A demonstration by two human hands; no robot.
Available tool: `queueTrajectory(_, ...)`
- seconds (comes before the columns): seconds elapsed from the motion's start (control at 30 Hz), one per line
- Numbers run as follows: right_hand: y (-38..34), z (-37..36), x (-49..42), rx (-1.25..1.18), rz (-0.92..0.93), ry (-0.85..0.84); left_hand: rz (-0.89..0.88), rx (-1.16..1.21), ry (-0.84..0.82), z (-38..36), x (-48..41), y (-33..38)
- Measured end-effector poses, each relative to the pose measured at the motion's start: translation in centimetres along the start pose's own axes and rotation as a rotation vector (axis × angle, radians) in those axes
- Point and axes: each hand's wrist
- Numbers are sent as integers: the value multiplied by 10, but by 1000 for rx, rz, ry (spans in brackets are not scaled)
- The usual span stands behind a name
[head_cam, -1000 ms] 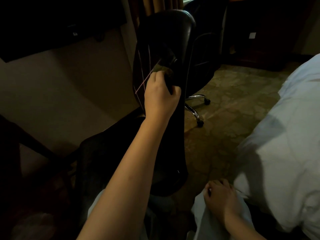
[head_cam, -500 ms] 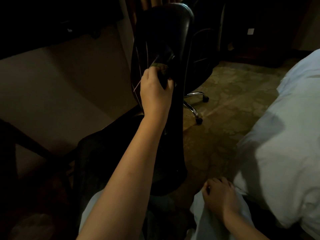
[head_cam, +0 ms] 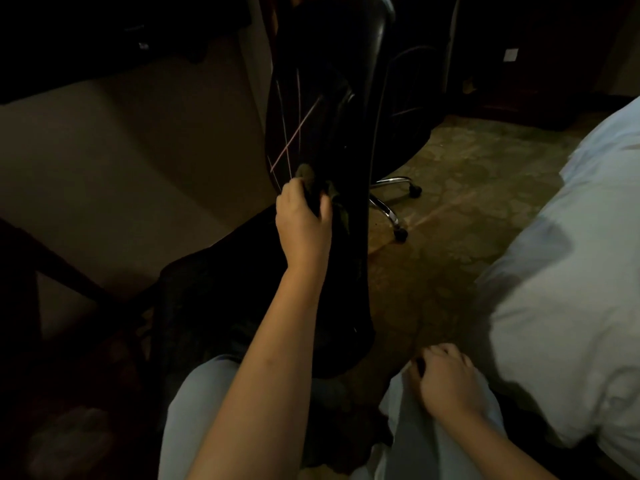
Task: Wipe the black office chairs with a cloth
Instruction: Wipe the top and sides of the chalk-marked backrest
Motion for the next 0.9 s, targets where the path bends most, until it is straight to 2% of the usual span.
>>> queueTrajectory(0.17,1,-12,-1,6,20,52,86,-80,-99,-2,29,-36)
queueTrajectory(0.33,-2,-15,0,13,26,75,86,-194,-201,-4,33,-49)
queueTrajectory(0.5,-1,-17,-1,5,16,109,34,-234,-181,-9,26,-46)
queueTrajectory(0.9,5,-15,-8,-1,23,103,-13,-148,-209,10,39,-59)
Point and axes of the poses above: each hand's wrist, its own x-axis away from the middle knuckle, its own z-axis out of the back of the hand, y = z × x, and after that the axes turned 2 degrees about -z, right-handed
